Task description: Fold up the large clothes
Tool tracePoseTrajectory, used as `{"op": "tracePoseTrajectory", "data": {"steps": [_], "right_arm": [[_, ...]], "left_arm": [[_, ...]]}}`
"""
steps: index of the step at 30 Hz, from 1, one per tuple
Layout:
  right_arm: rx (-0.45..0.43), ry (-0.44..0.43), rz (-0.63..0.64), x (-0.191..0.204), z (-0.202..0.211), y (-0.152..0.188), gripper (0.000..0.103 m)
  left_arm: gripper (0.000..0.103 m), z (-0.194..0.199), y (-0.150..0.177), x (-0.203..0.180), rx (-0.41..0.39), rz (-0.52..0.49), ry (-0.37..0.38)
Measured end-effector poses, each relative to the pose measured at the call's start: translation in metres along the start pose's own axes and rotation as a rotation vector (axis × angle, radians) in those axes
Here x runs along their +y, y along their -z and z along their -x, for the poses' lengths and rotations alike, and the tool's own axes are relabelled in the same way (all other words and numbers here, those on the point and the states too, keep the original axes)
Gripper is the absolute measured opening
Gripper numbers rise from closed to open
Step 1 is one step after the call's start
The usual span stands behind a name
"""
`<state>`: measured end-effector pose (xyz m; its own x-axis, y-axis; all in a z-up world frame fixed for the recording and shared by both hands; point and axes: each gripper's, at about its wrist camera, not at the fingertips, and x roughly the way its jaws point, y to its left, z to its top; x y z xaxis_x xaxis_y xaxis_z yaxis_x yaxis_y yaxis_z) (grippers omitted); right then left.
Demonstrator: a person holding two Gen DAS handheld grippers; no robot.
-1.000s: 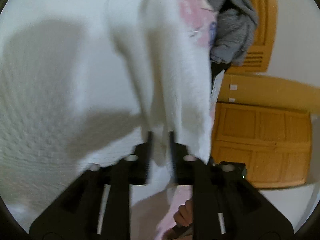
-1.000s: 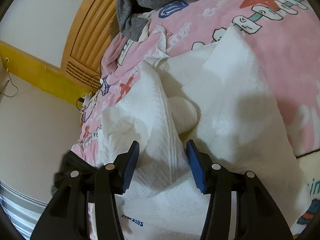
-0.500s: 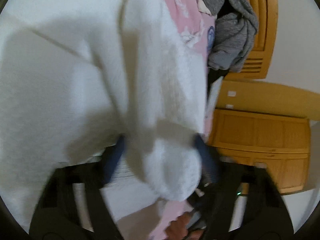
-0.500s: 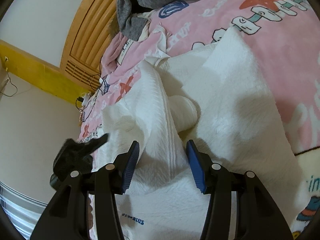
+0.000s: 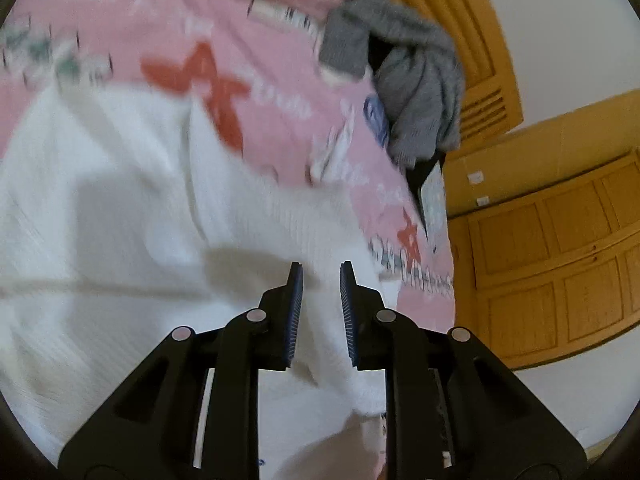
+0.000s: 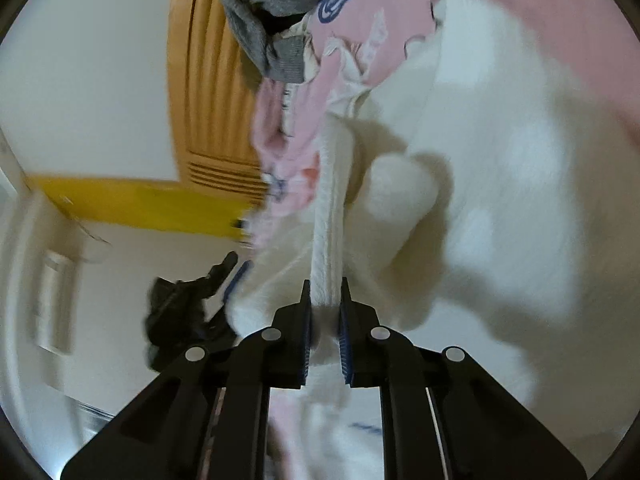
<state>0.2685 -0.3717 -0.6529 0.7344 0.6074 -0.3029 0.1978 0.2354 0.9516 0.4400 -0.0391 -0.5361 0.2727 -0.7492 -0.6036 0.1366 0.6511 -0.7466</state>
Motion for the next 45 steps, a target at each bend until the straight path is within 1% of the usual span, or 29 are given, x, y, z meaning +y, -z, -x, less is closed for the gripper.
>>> {"op": "tracePoseTrajectory", "data": {"steps": [1,3,4,6,9,11,12,13,14,15,16,17,18,21,22,23,24,25,26,27,28,30,32,35,38,39,40,42,45], "right_arm": [[-0.003,-0.010,0.007,0.001,0.001,0.002,0.011],[0.002,0.021,0.052,0.001,0.000,0.010,0.011],[0.010,0.025,0.050,-0.001,-0.001,0.014,0.011],[0.016,0.031,0.015,-0.012,-0.002,0.019,0.012],[-0.030,0.098,-0.017,-0.026,0.008,0.022,0.025],[-0.046,0.110,-0.014,-0.028,0.015,0.023,0.044],[-0.054,0.115,-0.009,-0.026,0.019,0.023,0.047],[-0.056,0.115,-0.003,-0.026,0.021,0.023,0.048],[-0.054,0.124,0.010,-0.023,0.023,0.023,0.049],[-0.054,0.131,0.019,-0.022,0.023,0.024,0.049],[-0.051,0.140,0.030,-0.019,0.024,0.024,0.049],[-0.048,0.143,0.034,-0.018,0.023,0.025,0.049],[-0.046,0.147,0.041,-0.016,0.022,0.026,0.049],[-0.041,0.166,0.061,-0.011,0.021,0.028,0.048],[-0.041,0.173,0.067,-0.010,0.020,0.028,0.048],[-0.039,0.178,0.071,-0.009,0.020,0.029,0.048],[-0.038,0.174,0.077,-0.007,0.019,0.028,0.046],[-0.038,0.176,0.084,-0.004,0.017,0.027,0.042],[-0.042,0.186,0.096,-0.002,0.016,0.027,0.039],[-0.046,0.197,0.116,0.002,0.016,0.027,0.037],[-0.046,0.205,0.127,0.004,0.016,0.027,0.031],[-0.048,0.215,0.135,0.006,0.016,0.026,0.025],[-0.044,0.190,0.123,0.006,0.013,0.024,0.015],[-0.022,0.121,0.117,0.013,0.007,0.023,0.012],[0.000,0.080,0.149,0.026,-0.003,0.029,0.012],[0.001,0.083,0.162,0.028,-0.004,0.032,0.012],[0.004,0.100,0.181,0.028,-0.006,0.036,0.012],[0.022,0.170,0.198,0.017,-0.011,0.044,0.012],[0.074,0.274,0.192,-0.009,-0.020,0.054,0.014]], "left_arm": [[0.019,0.014,-0.007,0.001,-0.033,0.001,0.020],[0.019,0.028,-0.011,0.009,-0.044,0.013,0.029],[0.019,0.030,-0.010,0.015,-0.032,0.017,0.023],[0.019,0.024,0.005,0.037,0.042,0.043,-0.016],[0.018,0.009,0.034,0.058,0.136,0.097,-0.024],[0.018,-0.007,0.056,0.066,0.203,0.142,-0.001],[0.023,-0.012,0.062,0.067,0.216,0.149,0.000],[0.035,-0.020,0.069,0.068,0.231,0.160,0.001],[0.076,-0.023,0.072,0.067,0.231,0.167,0.006],[0.089,-0.024,0.074,0.065,0.200,0.174,0.011],[0.089,-0.023,0.074,0.063,0.171,0.177,0.023],[0.089,-0.025,0.074,0.061,0.174,0.185,0.052],[0.089,-0.026,0.074,0.059,0.176,0.189,0.052],[0.089,-0.038,0.070,0.054,0.178,0.167,-0.023],[0.086,-0.045,0.069,0.057,0.184,0.185,-0.024],[0.067,-0.052,0.068,0.062,0.183,0.221,-0.020],[0.044,-0.061,0.068,0.066,0.192,0.266,0.008],[0.035,-0.068,0.067,0.066,0.198,0.286,0.040],[0.031,-0.069,0.068,0.062,0.190,0.276,0.039],[0.015,-0.070,0.068,0.053,0.180,0.240,0.045],[0.011,-0.069,0.068,0.047,0.182,0.211,0.045],[0.008,-0.061,0.062,0.031,0.162,0.146,0.026],[0.007,-0.049,0.053,0.022,0.134,0.115,0.014],[0.007,-0.028,0.037,0.015,0.090,0.085,0.024],[0.007,-0.006,0.027,0.003,0.066,-0.015,0.004],[0.007,-0.002,0.030,0.002,0.083,-0.054,-0.014],[0.007,-0.001,0.035,0.004,0.110,-0.078,-0.033],[0.007,0.002,0.051,0.021,0.148,-0.077,-0.068],[0.007,-0.005,0.086,0.069,0.232,-0.019,-0.136]]}}
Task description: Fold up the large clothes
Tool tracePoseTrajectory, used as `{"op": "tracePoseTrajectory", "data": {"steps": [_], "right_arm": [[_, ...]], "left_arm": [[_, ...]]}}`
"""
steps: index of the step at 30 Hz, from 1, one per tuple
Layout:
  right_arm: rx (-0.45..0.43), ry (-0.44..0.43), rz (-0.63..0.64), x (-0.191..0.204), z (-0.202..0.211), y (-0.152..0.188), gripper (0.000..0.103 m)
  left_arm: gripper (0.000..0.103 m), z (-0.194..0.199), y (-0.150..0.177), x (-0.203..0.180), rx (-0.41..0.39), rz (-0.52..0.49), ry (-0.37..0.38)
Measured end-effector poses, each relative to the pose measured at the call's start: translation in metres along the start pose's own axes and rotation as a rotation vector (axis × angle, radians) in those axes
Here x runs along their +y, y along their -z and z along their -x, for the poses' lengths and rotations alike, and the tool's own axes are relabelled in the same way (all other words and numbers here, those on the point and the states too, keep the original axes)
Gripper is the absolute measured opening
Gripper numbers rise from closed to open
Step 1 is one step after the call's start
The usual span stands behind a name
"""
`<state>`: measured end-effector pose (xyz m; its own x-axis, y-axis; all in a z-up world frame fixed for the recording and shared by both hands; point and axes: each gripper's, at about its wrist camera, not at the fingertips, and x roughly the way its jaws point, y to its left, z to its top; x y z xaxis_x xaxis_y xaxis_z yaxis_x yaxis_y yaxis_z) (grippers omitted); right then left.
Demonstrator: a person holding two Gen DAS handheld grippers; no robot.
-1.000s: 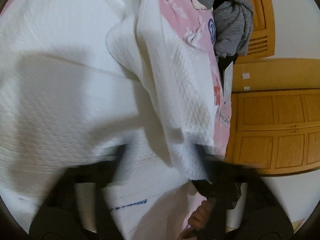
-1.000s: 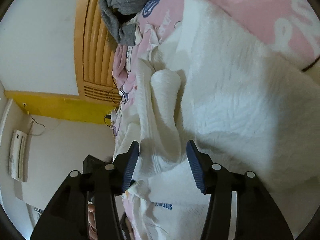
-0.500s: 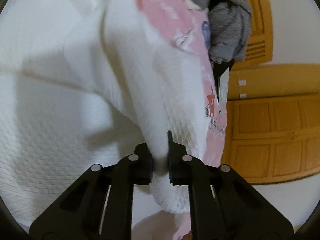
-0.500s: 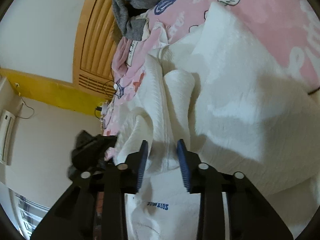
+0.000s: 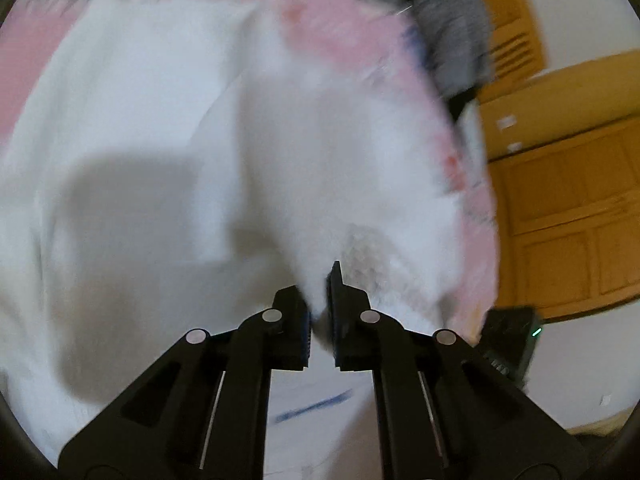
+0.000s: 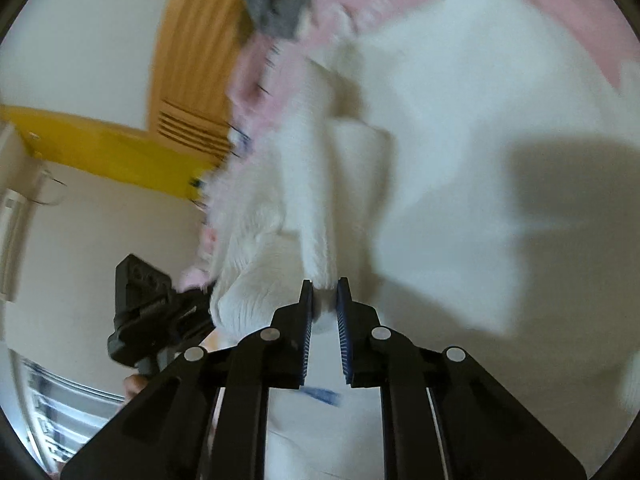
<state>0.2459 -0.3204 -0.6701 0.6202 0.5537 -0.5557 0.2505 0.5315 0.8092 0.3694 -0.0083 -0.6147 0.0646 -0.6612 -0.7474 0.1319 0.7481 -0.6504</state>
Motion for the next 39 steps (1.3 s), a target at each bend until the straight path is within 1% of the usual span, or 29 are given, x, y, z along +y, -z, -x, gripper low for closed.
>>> {"op": "tracePoseTrajectory", "data": {"steps": [1,2,3,4,5,7,8,10,11,12,14,16,17,18,19,20,21,22,23,24,27,28,31,32,33,34,37,38,39], "right_arm": [[0.010,0.017,-0.002,-0.004,-0.002,0.003,0.019],[0.010,0.021,-0.013,-0.008,-0.002,0.007,0.021],[0.010,0.008,-0.019,-0.009,0.001,0.009,0.023],[0.007,0.011,-0.016,-0.008,0.006,0.009,0.028],[-0.006,0.031,-0.004,-0.005,0.011,0.008,0.031],[-0.062,0.090,0.054,0.009,0.027,0.004,0.031],[-0.086,0.112,0.075,0.015,0.034,0.002,0.031],[-0.169,0.136,0.121,0.030,0.057,-0.004,0.031],[-0.208,0.125,0.141,0.039,0.068,-0.005,0.031],[-0.218,0.101,0.165,0.049,0.072,-0.006,0.031],[-0.182,0.052,0.210,0.067,0.066,-0.007,0.031],[-0.122,0.005,0.253,0.083,0.047,-0.003,0.028],[-0.076,-0.014,0.269,0.089,0.030,-0.001,0.025],[-0.036,0.005,0.282,0.090,0.013,0.002,0.022],[-0.010,0.040,0.290,0.087,0.002,0.005,0.017],[0.025,0.095,0.292,0.082,-0.016,0.008,0.011],[0.068,0.162,0.283,0.069,-0.033,0.013,0.008],[0.086,0.203,0.270,0.058,-0.039,0.018,0.002],[0.101,0.231,0.253,0.044,-0.044,0.025,0.000],[0.098,0.214,0.239,0.032,-0.042,0.033,0.000],[0.062,0.198,0.243,0.022,-0.026,0.056,0.000],[0.057,0.204,0.248,0.022,-0.022,0.062,0.000],[0.042,0.234,0.277,0.024,-0.009,0.073,0.000],[0.048,0.254,0.283,0.022,-0.007,0.076,0.000],[0.056,0.278,0.287,0.021,-0.006,0.079,0.001],[0.062,0.279,0.287,0.017,0.000,0.083,0.005],[0.056,0.276,0.260,0.005,0.025,0.092,0.006],[0.049,0.280,0.246,0.001,0.036,0.096,0.010],[0.043,0.283,0.236,0.000,0.044,0.100,0.017]], "left_arm": [[0.007,-0.008,0.011,0.017,0.021,0.030,-0.002],[0.013,-0.010,0.016,0.024,0.024,0.043,0.013],[0.016,-0.009,0.020,0.031,0.007,0.062,0.042],[0.019,-0.007,0.021,0.033,-0.005,0.080,0.066],[0.026,-0.003,0.022,0.034,-0.017,0.099,0.084],[0.055,0.010,0.021,0.029,-0.041,0.090,0.086],[0.072,0.023,0.018,0.022,-0.080,0.068,0.088],[0.073,0.041,0.016,0.013,-0.131,0.046,0.078],[0.073,0.052,0.015,0.006,-0.164,0.032,0.066],[0.073,0.061,0.015,-0.002,-0.194,0.018,0.076],[0.073,0.063,0.015,-0.016,-0.203,0.011,0.116],[0.073,0.047,0.016,-0.026,-0.160,0.044,0.173],[0.073,0.033,0.017,-0.029,-0.138,0.072,0.168],[0.073,0.020,0.018,-0.029,-0.129,0.093,0.129],[0.073,0.008,0.019,-0.026,-0.127,0.116,0.078],[0.073,0.000,0.020,-0.024,-0.123,0.126,0.047],[0.073,-0.007,0.021,-0.020,-0.128,0.134,0.003],[0.072,-0.014,0.021,-0.012,-0.136,0.145,-0.034],[0.069,-0.016,0.022,-0.007,-0.132,0.144,-0.035],[0.065,-0.017,0.022,-0.003,-0.131,0.131,-0.048],[0.065,-0.015,0.021,-0.006,-0.121,0.073,-0.040],[0.065,-0.013,0.020,-0.006,-0.122,0.075,-0.031],[0.065,0.003,0.022,0.008,-0.104,0.157,0.083],[0.065,0.005,0.022,0.010,-0.102,0.160,0.098],[0.066,0.014,0.026,0.011,-0.099,0.148,0.086],[0.068,0.024,0.031,0.012,-0.100,0.124,0.069],[0.080,0.054,0.054,0.018,-0.098,0.048,0.013],[0.086,0.062,0.062,0.020,-0.098,0.035,-0.006],[0.089,0.071,0.071,0.024,-0.095,0.021,-0.024]]}}
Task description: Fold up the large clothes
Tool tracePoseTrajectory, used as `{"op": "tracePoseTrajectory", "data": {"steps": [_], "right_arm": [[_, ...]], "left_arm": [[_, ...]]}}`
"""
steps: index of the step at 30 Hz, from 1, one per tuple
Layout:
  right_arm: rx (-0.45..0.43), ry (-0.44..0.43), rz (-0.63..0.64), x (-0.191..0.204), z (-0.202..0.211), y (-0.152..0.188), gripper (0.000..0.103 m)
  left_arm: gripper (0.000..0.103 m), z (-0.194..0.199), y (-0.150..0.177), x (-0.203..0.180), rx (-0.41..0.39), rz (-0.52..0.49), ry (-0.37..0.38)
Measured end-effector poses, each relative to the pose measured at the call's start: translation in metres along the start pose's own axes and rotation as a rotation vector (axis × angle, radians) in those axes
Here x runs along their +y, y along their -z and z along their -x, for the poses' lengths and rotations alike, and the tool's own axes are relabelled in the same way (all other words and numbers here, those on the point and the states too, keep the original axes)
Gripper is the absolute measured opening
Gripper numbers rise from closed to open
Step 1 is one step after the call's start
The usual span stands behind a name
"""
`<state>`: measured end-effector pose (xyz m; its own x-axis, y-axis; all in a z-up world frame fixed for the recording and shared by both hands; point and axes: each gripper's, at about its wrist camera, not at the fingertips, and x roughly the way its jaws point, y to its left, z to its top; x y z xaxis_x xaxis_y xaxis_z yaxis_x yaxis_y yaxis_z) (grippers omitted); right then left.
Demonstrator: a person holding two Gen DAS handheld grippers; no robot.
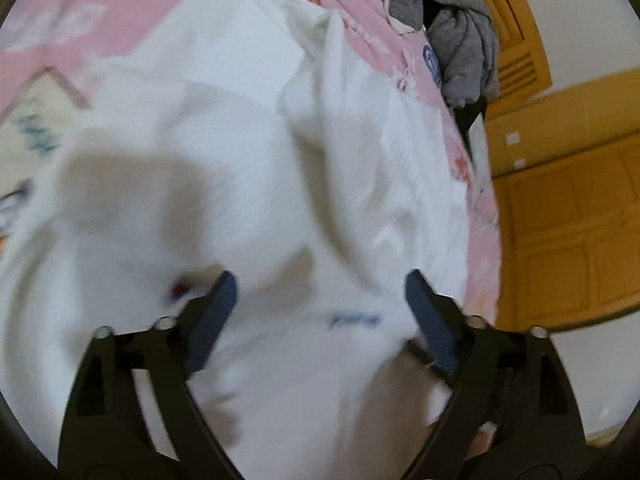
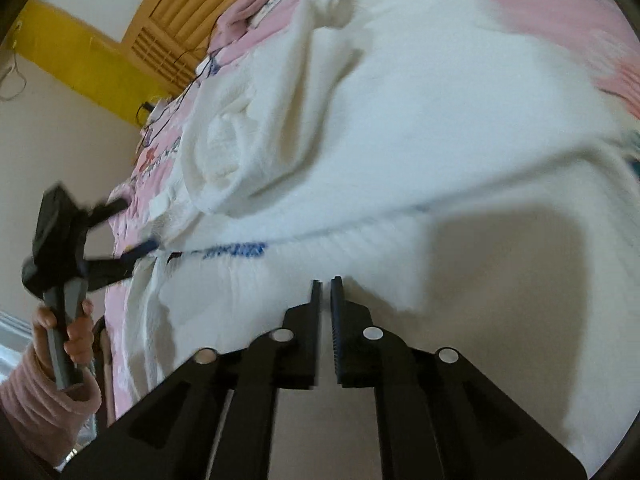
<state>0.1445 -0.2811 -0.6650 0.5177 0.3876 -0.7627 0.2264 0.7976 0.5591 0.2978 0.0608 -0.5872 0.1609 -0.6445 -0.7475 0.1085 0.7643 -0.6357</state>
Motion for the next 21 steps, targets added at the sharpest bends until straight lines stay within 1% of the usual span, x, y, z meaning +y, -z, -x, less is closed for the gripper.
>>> {"op": "tracePoseTrajectory", "data": {"steps": [2,3,4,7,9,10,13,15,17,18,19,20,21], "right_arm": [[-0.035,0.026,-0.036,-0.010,0.026,0.011,0.061],[-0.068,0.038,-0.045,-0.016,0.043,0.018,0.066],[-0.082,0.052,-0.047,-0.022,0.056,0.024,0.068],[-0.082,0.100,-0.065,-0.040,0.090,0.039,0.069],[-0.085,0.133,-0.093,-0.056,0.117,0.053,0.072],[-0.082,0.148,-0.100,-0.062,0.124,0.057,0.073],[-0.054,0.217,-0.090,-0.076,0.145,0.079,0.073],[-0.054,0.265,-0.059,-0.079,0.154,0.098,0.074],[-0.061,0.268,-0.042,-0.083,0.160,0.112,0.076],[-0.047,0.275,-0.040,-0.085,0.160,0.122,0.078],[-0.027,0.275,-0.044,-0.090,0.161,0.129,0.079],[0.002,0.263,-0.053,-0.093,0.158,0.136,0.079],[0.038,0.249,-0.069,-0.097,0.152,0.143,0.079]], "left_arm": [[0.089,0.019,0.017,0.010,0.020,-0.027,-0.033],[0.090,0.028,0.025,0.017,0.036,-0.038,-0.049],[0.090,0.036,0.033,0.023,0.053,-0.050,-0.068],[0.090,0.068,0.061,0.046,0.086,-0.080,-0.163],[0.090,0.086,0.073,0.058,0.089,-0.081,-0.195],[0.090,0.100,0.084,0.068,0.093,-0.070,-0.220],[0.093,0.128,0.109,0.086,0.084,-0.058,-0.280],[0.093,0.146,0.132,0.099,0.064,-0.093,-0.323],[0.094,0.158,0.156,0.107,0.055,-0.150,-0.369],[0.096,0.160,0.169,0.112,0.060,-0.169,-0.385],[0.096,0.163,0.182,0.121,0.076,-0.170,-0.390],[0.096,0.162,0.189,0.128,0.093,-0.159,-0.385],[0.096,0.162,0.199,0.138,0.112,-0.131,-0.369]]}}
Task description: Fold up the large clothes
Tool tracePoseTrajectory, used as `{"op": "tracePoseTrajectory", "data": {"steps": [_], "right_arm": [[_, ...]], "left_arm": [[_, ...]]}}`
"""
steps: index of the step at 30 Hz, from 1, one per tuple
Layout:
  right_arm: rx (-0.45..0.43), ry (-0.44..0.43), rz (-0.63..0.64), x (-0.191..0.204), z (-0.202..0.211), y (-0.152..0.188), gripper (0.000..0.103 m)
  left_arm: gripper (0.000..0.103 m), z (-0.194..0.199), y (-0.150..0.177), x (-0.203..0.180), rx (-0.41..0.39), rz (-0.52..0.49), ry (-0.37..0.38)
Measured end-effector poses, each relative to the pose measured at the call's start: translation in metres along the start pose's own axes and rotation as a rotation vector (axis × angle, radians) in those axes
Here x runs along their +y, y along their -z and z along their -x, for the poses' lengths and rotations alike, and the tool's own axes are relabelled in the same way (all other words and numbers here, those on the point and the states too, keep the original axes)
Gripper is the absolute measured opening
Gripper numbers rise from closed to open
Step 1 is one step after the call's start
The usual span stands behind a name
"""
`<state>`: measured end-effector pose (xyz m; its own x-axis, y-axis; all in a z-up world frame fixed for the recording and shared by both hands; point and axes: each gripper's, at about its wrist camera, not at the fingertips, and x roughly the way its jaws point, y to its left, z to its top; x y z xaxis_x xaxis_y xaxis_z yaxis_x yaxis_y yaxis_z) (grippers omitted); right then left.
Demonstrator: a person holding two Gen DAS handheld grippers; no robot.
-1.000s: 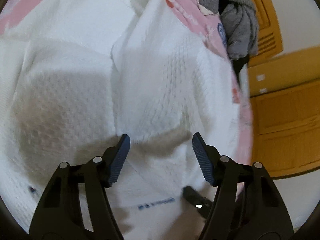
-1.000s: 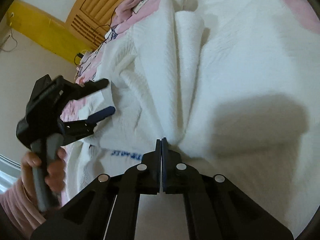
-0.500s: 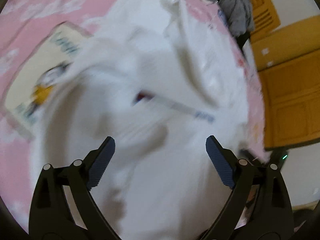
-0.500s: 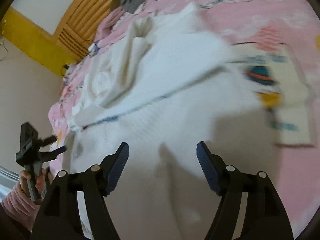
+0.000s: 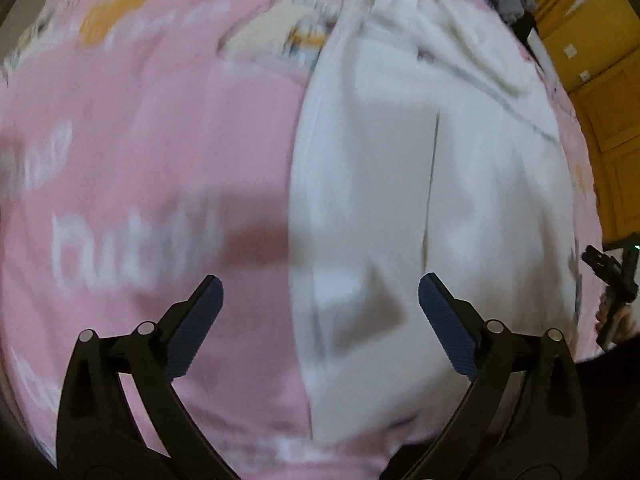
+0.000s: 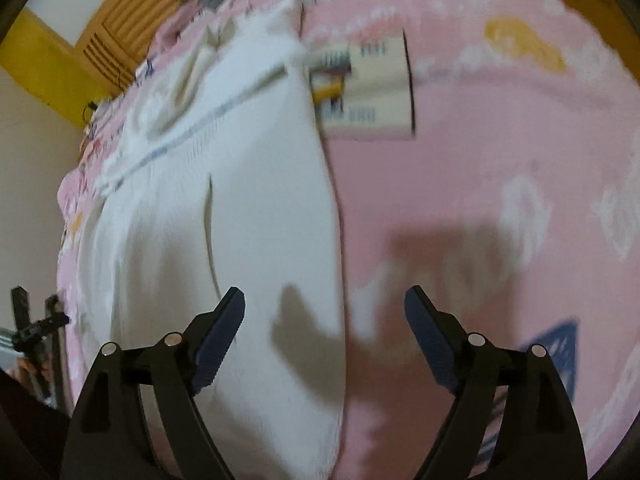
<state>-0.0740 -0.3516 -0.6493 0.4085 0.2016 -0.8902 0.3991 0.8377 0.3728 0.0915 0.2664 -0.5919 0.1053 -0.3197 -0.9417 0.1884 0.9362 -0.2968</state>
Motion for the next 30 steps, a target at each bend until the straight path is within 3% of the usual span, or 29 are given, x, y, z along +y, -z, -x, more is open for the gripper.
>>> {"op": "tracePoseTrajectory", "data": {"steps": [4,9,16,19,21,26,30], "right_arm": [[0.069,-0.009,0.001,-0.005,-0.015,0.024,0.080],[0.089,0.004,0.114,0.009,-0.018,0.042,0.083],[0.220,-0.220,0.084,0.026,-0.023,0.065,0.082],[0.224,-0.244,0.060,0.022,-0.029,0.070,0.082],[0.220,-0.266,0.016,0.018,-0.034,0.068,0.082],[0.237,-0.211,0.090,0.029,-0.038,0.070,0.083],[0.245,-0.153,0.111,0.040,-0.039,0.074,0.086]], "left_arm": [[0.096,-0.023,0.028,0.023,0.030,0.109,0.032],[0.097,-0.030,0.036,0.019,-0.007,0.085,0.012],[0.097,-0.030,0.043,-0.016,0.053,0.029,0.135],[0.097,-0.035,0.049,-0.024,0.081,0.009,0.180],[0.097,-0.037,0.050,-0.025,0.077,0.007,0.167],[0.097,-0.039,0.049,-0.027,0.073,0.046,0.181],[0.097,-0.042,0.047,-0.043,0.081,0.007,0.150]]}}
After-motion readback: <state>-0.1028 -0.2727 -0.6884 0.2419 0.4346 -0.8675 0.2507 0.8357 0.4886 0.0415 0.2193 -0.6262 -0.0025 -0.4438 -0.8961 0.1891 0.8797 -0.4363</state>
